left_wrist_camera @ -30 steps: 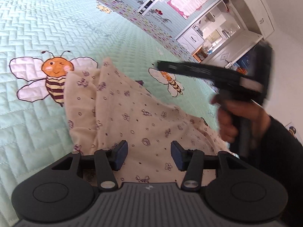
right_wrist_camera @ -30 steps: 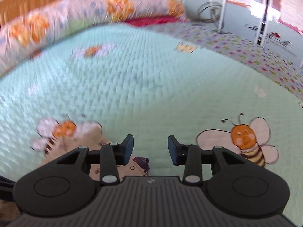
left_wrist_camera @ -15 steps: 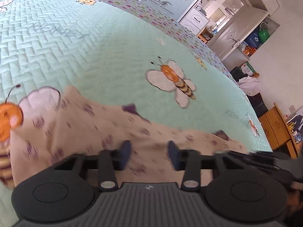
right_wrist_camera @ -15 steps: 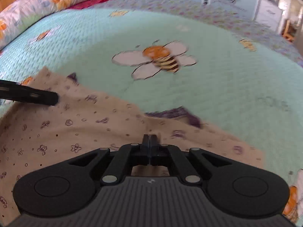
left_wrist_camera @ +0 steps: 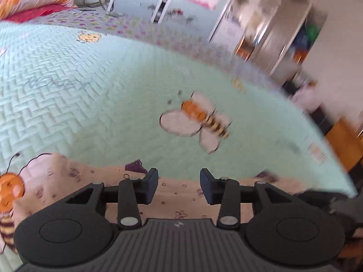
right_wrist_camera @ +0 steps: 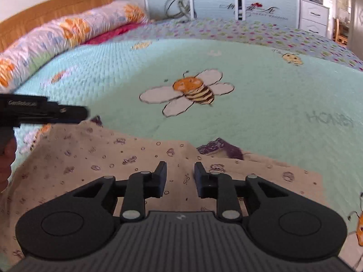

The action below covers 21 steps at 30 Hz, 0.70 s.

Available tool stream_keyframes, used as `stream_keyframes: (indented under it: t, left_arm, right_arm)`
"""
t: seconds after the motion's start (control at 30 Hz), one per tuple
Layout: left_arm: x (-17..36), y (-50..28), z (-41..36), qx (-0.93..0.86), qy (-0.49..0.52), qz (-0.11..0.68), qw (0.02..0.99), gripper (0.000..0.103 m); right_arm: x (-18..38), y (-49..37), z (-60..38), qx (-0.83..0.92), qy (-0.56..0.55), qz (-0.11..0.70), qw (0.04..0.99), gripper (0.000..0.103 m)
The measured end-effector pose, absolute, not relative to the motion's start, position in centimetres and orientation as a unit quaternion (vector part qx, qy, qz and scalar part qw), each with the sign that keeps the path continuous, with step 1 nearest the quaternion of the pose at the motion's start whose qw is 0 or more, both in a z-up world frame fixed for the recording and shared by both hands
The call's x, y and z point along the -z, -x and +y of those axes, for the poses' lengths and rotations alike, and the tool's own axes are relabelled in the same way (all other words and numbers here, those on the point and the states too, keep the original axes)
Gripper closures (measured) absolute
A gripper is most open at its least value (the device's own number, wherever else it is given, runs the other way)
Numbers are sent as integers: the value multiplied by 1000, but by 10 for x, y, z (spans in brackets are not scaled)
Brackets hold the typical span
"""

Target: Fold clothes

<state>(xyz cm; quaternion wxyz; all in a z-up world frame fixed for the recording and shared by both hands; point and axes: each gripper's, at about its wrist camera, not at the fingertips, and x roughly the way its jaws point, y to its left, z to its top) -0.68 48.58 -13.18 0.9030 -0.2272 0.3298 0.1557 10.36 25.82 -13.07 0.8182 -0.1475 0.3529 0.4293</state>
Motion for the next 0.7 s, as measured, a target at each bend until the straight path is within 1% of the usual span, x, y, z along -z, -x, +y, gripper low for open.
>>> stream_keyframes:
  t: [0.03,0.07,0.1,0.13,0.17,0.23,0.3,0.37,0.4,0.43,0.47,0.5,0.53,0.57,0.6,0.63,0.67,0.7]
  left_arm:
    - [140,1,491,-163,223,341,898,73]
    - [145,6,501,-169,234,338,896,93]
    - [147,13,513,-173,251,335,891,97]
    - [146,23,524,-181,267,331,887,98]
    - [145,32,531,-194,274,327,883,97]
    - [141,47,539,-220,282,323,876,98]
    - [136,55,534,-215,285,316,879,92]
    - [133,55,520,-207,252,315,891,69]
    - [133,53,514,-209,232,319,895,69]
    - [136,51,513,-219,213,329,893,76]
    - [138,51,516,-224,214,332,891,87]
    - [139,54,524,-222,236,327,888,90]
    - [138,57,527,-221,246,322,887,90]
    - [134,60,525,-221,244,317,889,87]
    - [129,62,523,-221,243,313,891,82]
    - [125,64,517,-220,234,307,896,70]
    - [120,65,508,-213,223,302,902,63]
    - [117,65,497,-199,217,300,907,63]
  right_arm:
    - [136,-113,256,-411,157,353,826,77]
    - [136,-122,247,-401,144,354,833,78]
    - [134,-131,237,-393,123,355,839,81]
    - [129,-133,226,-382,113,349,848,82]
    - [123,-132,214,-369,109,339,858,79]
    - [116,-130,198,-357,103,330,868,79]
    - [120,-130,194,-368,102,340,859,78]
    - [124,-131,190,-379,101,351,850,78]
    - [126,-131,188,-385,101,356,845,78]
    - [131,-136,188,-373,120,360,847,81]
    - [135,-144,184,-343,139,354,859,88]
    - [131,-149,175,-319,128,350,871,95]
    - [125,-155,164,-299,105,348,882,100]
    - [116,-153,153,-297,80,338,889,96]
    - [111,-143,153,-309,73,334,887,96]
    - [109,-132,155,-325,73,333,882,91]
    - [107,-121,158,-341,73,332,876,85]
    - [105,-109,161,-357,73,331,871,83]
